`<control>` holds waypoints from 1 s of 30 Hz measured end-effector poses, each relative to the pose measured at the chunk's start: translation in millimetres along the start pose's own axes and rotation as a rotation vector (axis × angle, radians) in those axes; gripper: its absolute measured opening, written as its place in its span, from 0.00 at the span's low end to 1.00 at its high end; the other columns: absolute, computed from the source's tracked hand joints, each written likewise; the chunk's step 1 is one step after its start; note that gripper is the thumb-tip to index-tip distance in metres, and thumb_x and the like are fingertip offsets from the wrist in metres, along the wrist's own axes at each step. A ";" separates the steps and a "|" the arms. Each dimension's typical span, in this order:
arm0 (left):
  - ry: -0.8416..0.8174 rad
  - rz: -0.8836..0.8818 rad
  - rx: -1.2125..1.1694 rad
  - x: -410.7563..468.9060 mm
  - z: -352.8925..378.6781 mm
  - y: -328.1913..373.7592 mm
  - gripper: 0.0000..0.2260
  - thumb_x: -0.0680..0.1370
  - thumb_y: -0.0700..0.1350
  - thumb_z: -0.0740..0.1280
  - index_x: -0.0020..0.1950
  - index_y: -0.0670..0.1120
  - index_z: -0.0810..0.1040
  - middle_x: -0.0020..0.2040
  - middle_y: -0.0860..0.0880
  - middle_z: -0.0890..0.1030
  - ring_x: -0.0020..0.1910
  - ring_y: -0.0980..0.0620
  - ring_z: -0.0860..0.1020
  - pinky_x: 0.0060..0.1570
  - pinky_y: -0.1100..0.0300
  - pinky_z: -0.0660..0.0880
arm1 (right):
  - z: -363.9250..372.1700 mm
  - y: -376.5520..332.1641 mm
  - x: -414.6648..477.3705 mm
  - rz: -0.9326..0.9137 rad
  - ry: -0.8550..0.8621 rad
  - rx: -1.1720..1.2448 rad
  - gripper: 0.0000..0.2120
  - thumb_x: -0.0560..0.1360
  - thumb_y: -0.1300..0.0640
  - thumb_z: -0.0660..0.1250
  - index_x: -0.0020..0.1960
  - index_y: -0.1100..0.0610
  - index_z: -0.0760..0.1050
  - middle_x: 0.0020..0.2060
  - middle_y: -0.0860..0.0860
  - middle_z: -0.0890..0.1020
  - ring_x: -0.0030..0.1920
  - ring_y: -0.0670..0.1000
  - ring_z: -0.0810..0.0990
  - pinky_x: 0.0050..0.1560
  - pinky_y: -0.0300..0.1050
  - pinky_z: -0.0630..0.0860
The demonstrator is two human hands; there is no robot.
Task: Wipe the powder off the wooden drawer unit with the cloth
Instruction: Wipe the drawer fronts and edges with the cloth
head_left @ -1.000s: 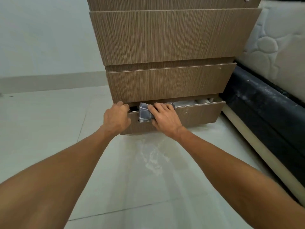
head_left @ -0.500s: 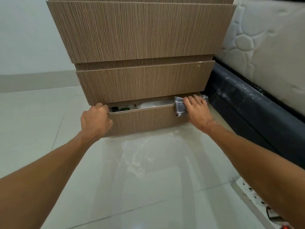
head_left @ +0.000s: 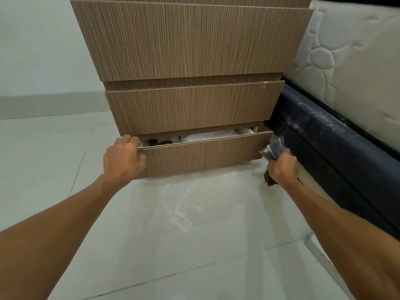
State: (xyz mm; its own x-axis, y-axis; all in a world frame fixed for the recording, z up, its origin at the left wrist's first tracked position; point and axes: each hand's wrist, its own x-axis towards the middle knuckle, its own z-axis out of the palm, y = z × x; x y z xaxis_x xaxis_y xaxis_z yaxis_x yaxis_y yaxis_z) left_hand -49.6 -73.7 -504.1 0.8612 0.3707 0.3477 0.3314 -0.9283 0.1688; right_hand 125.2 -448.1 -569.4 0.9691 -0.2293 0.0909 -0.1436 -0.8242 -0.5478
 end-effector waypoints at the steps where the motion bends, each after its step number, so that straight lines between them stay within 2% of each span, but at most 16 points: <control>1: 0.017 -0.047 -0.042 -3.0 0.1 -4.4 0.10 0.74 0.44 0.67 0.53 0.42 0.77 0.50 0.43 0.77 0.50 0.42 0.75 0.41 0.49 0.72 | 3.1 5.5 -4.2 0.041 -0.011 0.022 0.20 0.73 0.64 0.71 0.63 0.64 0.71 0.52 0.61 0.79 0.46 0.56 0.78 0.42 0.48 0.75; 4: 0.021 -0.101 -0.123 -8.9 0.8 -11.1 0.10 0.76 0.46 0.68 0.54 0.42 0.76 0.52 0.45 0.76 0.52 0.44 0.74 0.42 0.51 0.70 | 10.6 12.1 -10.8 0.152 -0.028 0.127 0.18 0.74 0.61 0.71 0.61 0.65 0.73 0.50 0.61 0.80 0.42 0.55 0.77 0.38 0.45 0.72; 6: 0.017 -0.118 -0.166 -8.3 0.5 -11.7 0.10 0.77 0.45 0.68 0.55 0.42 0.75 0.52 0.44 0.76 0.51 0.45 0.74 0.44 0.51 0.71 | 12.4 6.5 -13.6 0.194 -0.025 0.204 0.19 0.74 0.60 0.72 0.61 0.65 0.73 0.49 0.61 0.79 0.42 0.56 0.78 0.37 0.47 0.74; 8: 0.029 -0.176 -0.238 -5.0 -0.6 -11.5 0.10 0.76 0.45 0.69 0.54 0.42 0.75 0.52 0.44 0.76 0.48 0.45 0.74 0.46 0.51 0.72 | 14.3 -2.3 -16.8 0.192 -0.031 0.236 0.19 0.73 0.59 0.72 0.60 0.64 0.72 0.49 0.60 0.79 0.43 0.57 0.80 0.42 0.52 0.80; 10: 0.039 -0.234 -0.302 -1.2 -0.9 -10.8 0.11 0.75 0.44 0.71 0.53 0.41 0.75 0.52 0.43 0.76 0.46 0.47 0.72 0.47 0.53 0.72 | 16.4 -12.0 -20.5 0.177 -0.033 0.256 0.18 0.73 0.60 0.72 0.60 0.63 0.72 0.48 0.59 0.78 0.45 0.58 0.80 0.47 0.56 0.81; 14: 0.047 -0.290 -0.349 4.4 -1.3 -6.6 0.14 0.75 0.43 0.71 0.56 0.40 0.72 0.53 0.42 0.76 0.46 0.49 0.70 0.45 0.56 0.68 | 22.2 -27.8 -26.3 0.135 -0.020 0.279 0.17 0.73 0.59 0.73 0.59 0.63 0.73 0.49 0.59 0.79 0.45 0.56 0.78 0.47 0.52 0.79; 20: 0.088 -0.401 -0.500 11.2 2.8 -3.3 0.20 0.74 0.40 0.72 0.57 0.43 0.63 0.54 0.40 0.75 0.50 0.42 0.75 0.48 0.49 0.75 | 23.1 -35.0 -27.8 0.118 -0.013 0.309 0.17 0.73 0.60 0.71 0.59 0.62 0.72 0.48 0.58 0.78 0.47 0.58 0.79 0.50 0.56 0.80; 24: 0.086 -0.431 -0.521 17.1 3.4 -4.2 0.22 0.73 0.40 0.73 0.59 0.42 0.63 0.55 0.39 0.76 0.49 0.43 0.75 0.49 0.50 0.75 | 24.1 -32.3 -22.6 0.160 0.009 0.354 0.19 0.73 0.61 0.71 0.60 0.61 0.71 0.50 0.58 0.79 0.48 0.58 0.81 0.51 0.58 0.81; 27: 0.068 -0.396 -0.517 20.4 4.1 -8.8 0.22 0.73 0.41 0.74 0.59 0.41 0.64 0.56 0.40 0.78 0.51 0.42 0.77 0.50 0.49 0.74 | 25.3 -33.8 -13.3 0.252 0.033 0.521 0.20 0.72 0.60 0.72 0.62 0.57 0.72 0.52 0.56 0.81 0.50 0.57 0.82 0.52 0.58 0.81; 30: 0.042 -0.364 -0.507 21.7 2.8 -13.4 0.22 0.72 0.41 0.74 0.60 0.41 0.66 0.56 0.40 0.78 0.54 0.41 0.78 0.53 0.48 0.75 | 23.3 -43.6 -7.1 0.314 0.092 0.751 0.22 0.73 0.63 0.70 0.65 0.51 0.71 0.56 0.52 0.81 0.54 0.53 0.81 0.59 0.53 0.78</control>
State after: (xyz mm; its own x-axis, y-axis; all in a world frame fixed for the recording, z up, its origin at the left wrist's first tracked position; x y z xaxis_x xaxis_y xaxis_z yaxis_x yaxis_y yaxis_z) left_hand -34.2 -53.4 -501.4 0.7079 0.6713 0.2198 0.3681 -0.6161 0.6963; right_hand 129.2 -398.5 -565.5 0.8809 -0.4605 -0.1096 -0.2015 -0.1554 -0.9671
